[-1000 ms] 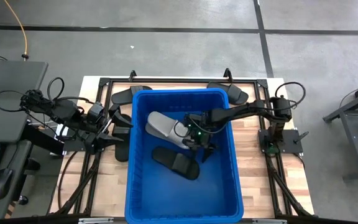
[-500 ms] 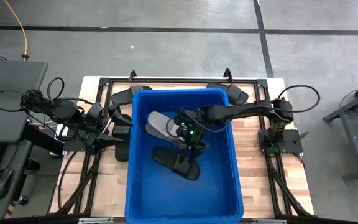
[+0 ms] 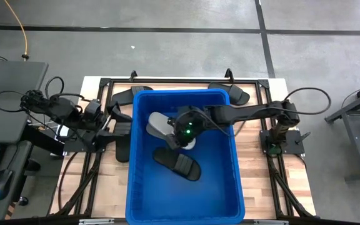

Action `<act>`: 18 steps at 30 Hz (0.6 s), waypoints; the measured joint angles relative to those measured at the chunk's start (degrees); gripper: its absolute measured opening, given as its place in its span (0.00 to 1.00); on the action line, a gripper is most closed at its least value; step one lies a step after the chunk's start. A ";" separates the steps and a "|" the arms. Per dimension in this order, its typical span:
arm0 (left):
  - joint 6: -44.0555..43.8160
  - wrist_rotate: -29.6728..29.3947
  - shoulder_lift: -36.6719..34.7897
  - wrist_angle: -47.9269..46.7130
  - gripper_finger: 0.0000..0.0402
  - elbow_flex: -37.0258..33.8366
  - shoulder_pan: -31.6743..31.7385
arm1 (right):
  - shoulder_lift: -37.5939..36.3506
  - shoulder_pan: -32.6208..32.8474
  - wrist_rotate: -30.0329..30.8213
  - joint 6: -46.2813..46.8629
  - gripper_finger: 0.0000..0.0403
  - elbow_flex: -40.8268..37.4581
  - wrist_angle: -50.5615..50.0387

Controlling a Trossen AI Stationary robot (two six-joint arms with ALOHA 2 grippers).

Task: Pick and place slides into bin
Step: Put the bottom right black slipper into the blue bin

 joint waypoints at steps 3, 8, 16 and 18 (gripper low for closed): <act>-0.07 -0.47 -0.96 -0.11 0.81 -0.01 0.00 | -1.82 1.39 6.85 -1.10 0.60 0.11 -3.07; -0.18 -2.35 -1.56 -0.67 0.81 -0.02 -0.02 | -4.35 2.33 10.51 2.26 0.60 0.13 -7.51; -0.18 -6.10 -1.66 -0.56 0.81 -0.02 0.00 | -2.49 3.62 4.42 8.20 0.60 0.07 -25.20; -0.21 -6.23 -1.61 -0.57 0.81 -0.02 0.00 | -1.85 4.01 2.82 10.08 0.60 0.05 -25.89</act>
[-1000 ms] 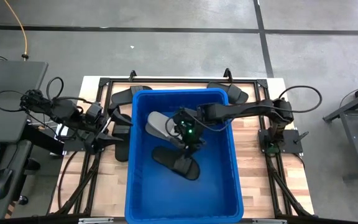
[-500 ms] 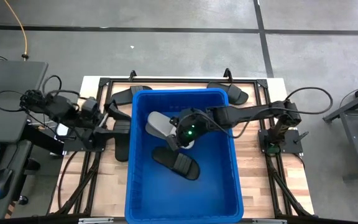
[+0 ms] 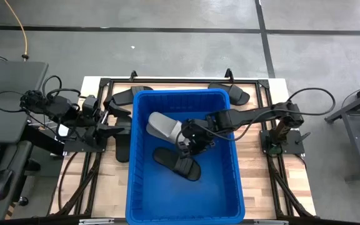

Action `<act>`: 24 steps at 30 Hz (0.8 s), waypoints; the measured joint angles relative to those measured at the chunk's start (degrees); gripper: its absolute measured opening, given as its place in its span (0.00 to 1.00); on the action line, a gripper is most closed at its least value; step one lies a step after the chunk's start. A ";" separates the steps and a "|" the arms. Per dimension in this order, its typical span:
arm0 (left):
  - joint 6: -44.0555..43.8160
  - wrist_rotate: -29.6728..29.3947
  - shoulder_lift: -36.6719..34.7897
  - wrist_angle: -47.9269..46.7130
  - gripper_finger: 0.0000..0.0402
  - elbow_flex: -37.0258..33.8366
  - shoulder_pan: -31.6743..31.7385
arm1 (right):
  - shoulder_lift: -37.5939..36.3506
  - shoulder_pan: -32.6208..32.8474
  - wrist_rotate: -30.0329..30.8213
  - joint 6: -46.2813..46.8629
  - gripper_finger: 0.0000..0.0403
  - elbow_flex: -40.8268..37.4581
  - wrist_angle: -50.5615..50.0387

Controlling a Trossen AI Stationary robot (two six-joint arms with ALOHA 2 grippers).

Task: Pick and place slides into bin
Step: Put the bottom right black slipper into the blue bin

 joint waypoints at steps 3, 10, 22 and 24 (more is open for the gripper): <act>-0.07 -0.01 0.00 0.02 0.81 0.00 -0.02 | 1.62 0.18 -5.64 3.43 0.60 0.02 -1.81; -0.07 0.69 0.00 0.04 0.81 0.00 -0.02 | 7.54 0.68 -15.59 5.64 0.60 -0.02 -1.02; 1.95 4.18 0.00 0.07 0.81 0.02 -0.03 | 15.26 1.25 -12.46 7.01 0.60 -1.65 5.32; 1.95 4.51 0.00 0.07 0.81 0.02 -0.02 | 15.93 1.04 -10.43 6.80 0.60 -1.86 4.79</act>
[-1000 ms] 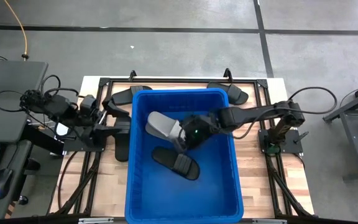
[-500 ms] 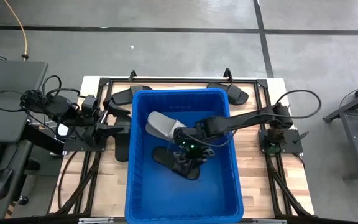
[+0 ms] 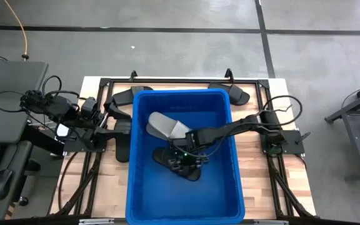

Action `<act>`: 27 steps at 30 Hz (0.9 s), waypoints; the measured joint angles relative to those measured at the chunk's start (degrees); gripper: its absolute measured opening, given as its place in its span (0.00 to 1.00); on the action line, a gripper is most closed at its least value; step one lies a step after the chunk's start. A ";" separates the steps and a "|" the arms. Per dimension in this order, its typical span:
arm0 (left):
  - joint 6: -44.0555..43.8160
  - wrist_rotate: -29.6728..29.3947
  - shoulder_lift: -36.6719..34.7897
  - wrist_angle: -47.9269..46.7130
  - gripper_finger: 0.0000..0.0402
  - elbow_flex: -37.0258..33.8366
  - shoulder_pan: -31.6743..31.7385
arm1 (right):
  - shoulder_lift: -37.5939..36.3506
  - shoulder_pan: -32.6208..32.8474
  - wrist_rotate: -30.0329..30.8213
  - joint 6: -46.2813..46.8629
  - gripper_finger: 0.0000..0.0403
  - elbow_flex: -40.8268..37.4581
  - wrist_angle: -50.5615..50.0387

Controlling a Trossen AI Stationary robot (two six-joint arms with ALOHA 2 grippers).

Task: Pick and place slides into bin
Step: Put the bottom right black slipper into the blue bin

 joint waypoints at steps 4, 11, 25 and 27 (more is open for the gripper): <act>0.00 1.59 0.00 -0.01 0.81 0.00 0.00 | -0.80 -0.34 8.40 -2.49 0.58 0.07 1.28; 0.00 1.59 0.00 -0.01 0.81 0.00 0.00 | -0.79 -0.67 14.69 -1.14 0.32 0.11 3.72; 0.15 1.55 0.00 -0.01 0.81 0.00 0.00 | -0.79 -3.23 21.82 1.55 0.01 0.11 -1.68; 0.58 1.29 0.00 -0.01 0.81 0.00 0.00 | -0.80 -3.80 22.42 1.14 0.00 0.11 -3.94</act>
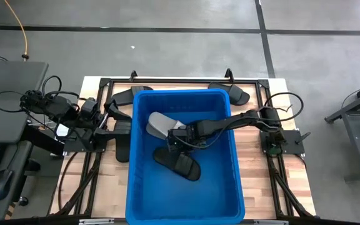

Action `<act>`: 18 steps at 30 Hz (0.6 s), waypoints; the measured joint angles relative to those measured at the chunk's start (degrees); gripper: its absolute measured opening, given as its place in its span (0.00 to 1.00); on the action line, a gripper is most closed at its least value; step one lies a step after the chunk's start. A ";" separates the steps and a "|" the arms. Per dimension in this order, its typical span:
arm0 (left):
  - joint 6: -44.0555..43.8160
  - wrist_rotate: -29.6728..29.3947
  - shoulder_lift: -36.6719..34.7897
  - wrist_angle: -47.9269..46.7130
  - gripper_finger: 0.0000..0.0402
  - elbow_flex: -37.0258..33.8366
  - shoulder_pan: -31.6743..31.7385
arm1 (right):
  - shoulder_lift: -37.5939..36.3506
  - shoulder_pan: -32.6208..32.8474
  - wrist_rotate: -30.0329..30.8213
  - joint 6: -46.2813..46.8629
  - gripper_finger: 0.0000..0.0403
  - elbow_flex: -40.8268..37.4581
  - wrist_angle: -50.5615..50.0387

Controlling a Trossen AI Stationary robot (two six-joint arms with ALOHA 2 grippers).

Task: Pick and place slides into bin
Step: Put the bottom right black slipper into the blue bin

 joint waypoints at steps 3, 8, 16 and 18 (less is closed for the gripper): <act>0.46 -0.09 0.00 0.00 0.81 0.00 0.00 | -0.01 -0.70 -0.10 -1.07 0.00 0.00 -2.54; 0.49 -0.09 0.00 -0.01 0.81 0.00 0.00 | 0.72 -1.33 -0.47 -3.50 0.00 0.00 -3.30; 0.43 -0.09 0.00 0.00 0.81 0.00 -0.02 | 4.44 -0.57 -2.55 -4.04 0.00 0.09 -2.13; 0.37 -0.09 0.00 0.00 0.81 0.00 0.00 | 4.52 -0.38 -1.85 -4.06 0.00 0.07 -1.84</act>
